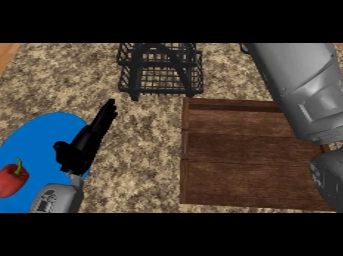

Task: Pick the squash from the tray and place it in the tiered basket

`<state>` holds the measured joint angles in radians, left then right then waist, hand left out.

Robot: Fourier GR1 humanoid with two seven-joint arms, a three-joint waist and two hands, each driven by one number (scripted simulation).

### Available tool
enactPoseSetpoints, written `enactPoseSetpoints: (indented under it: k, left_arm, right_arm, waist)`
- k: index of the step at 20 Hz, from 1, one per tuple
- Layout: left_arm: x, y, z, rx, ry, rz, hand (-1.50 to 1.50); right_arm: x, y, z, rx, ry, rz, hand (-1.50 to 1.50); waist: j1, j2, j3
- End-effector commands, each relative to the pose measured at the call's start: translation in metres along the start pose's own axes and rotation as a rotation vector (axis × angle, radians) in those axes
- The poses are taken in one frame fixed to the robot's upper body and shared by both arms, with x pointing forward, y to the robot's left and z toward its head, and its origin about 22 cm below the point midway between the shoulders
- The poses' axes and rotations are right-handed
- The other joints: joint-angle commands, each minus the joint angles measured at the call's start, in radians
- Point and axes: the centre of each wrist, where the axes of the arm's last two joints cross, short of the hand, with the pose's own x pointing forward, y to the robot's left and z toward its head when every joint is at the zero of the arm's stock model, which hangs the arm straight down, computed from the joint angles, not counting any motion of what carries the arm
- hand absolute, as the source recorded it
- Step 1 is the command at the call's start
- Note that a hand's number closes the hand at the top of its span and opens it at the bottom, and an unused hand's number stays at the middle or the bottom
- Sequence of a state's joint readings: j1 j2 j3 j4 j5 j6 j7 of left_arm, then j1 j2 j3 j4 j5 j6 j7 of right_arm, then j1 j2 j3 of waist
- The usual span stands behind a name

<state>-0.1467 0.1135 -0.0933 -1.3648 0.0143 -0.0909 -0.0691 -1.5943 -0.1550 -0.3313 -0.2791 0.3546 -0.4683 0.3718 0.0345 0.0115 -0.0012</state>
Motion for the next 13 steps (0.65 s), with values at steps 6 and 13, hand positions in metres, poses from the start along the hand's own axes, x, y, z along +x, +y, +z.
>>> enactPoseSetpoints:
  k: [6, 13]
  left_arm:
    - [-0.011, 0.003, 0.014, 0.042, 0.022, 0.031, 0.00]
    - [-0.007, 0.020, 0.010, 0.050, 0.025, 0.004, 0.00]
  right_arm:
    - [-0.047, -0.125, -0.042, -0.200, -0.078, -0.200, -1.50]
    - [-0.098, -0.239, -0.045, -0.127, -0.070, -0.146, -1.50]
  waist:
    - [-0.037, -0.012, 0.002]
    - [-0.053, -0.015, 0.002]
